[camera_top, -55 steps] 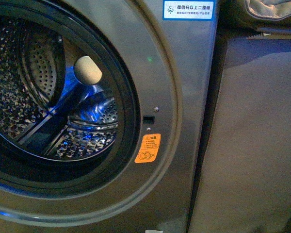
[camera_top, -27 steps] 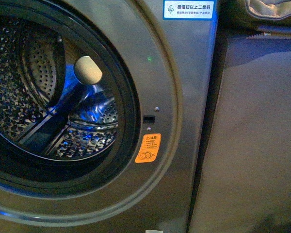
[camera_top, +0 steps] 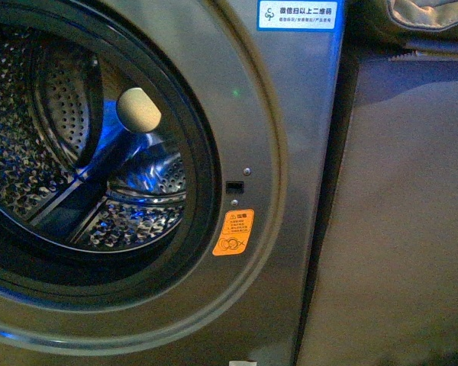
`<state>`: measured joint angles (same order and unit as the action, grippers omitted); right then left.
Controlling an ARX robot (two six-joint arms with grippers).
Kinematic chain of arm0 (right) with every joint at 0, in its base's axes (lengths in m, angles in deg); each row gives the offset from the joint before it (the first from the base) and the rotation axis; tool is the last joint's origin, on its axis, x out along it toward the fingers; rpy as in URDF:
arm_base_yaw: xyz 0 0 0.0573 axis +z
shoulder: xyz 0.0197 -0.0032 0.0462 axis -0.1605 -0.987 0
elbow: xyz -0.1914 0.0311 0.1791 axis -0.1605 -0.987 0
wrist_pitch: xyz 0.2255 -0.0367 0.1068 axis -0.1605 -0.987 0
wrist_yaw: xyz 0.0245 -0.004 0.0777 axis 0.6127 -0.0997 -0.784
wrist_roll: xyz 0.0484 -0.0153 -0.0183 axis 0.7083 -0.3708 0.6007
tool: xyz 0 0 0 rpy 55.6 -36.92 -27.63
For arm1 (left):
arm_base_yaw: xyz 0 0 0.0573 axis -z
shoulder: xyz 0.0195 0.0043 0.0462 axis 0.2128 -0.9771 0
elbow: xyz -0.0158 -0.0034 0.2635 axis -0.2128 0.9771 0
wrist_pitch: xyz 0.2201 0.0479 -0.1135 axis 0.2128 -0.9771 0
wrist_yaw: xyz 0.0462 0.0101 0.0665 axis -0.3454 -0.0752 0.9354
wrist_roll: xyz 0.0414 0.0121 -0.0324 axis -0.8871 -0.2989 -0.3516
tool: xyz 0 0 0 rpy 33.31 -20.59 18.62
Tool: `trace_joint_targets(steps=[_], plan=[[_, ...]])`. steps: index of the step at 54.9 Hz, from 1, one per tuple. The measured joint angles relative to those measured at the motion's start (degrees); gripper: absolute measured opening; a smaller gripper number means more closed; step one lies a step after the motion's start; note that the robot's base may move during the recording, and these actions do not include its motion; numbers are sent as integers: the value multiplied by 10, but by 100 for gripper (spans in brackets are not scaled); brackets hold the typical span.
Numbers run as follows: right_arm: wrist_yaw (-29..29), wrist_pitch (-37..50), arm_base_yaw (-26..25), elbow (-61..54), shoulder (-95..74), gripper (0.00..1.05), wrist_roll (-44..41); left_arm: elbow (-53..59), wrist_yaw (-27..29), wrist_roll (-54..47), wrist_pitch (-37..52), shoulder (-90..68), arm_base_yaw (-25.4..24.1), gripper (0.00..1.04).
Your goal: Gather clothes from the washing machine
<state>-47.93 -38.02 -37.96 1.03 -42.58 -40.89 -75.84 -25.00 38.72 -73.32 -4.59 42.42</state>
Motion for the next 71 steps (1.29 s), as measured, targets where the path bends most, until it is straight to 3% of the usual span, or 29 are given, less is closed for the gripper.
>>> trace_joint_targets(steps=[5,9,15,22,31,40,53,61,71], plan=[[96,28,9,-28,14,97,-59,0,0,0,0,0,0,98],[141,49,14,-45,23,97,-118,0,0,0,0,0,0,98],[161,116,15,-86,44,97,-220,0,0,0,0,0,0,98],[119,124,19,-95,72,97,-251,0,0,0,0,0,0,98],[48,167,54,-123,171,97,-210,0,0,0,0,0,0,98],[49,219,121,-148,277,97,-134,0,0,0,0,0,0,98],[150,290,250,-214,359,97,-6,0,0,0,0,0,0,98],[268,375,367,-298,407,97,44,0,0,0,0,0,0,98],[279,381,406,-319,416,97,59,0,0,0,0,0,0,98]])
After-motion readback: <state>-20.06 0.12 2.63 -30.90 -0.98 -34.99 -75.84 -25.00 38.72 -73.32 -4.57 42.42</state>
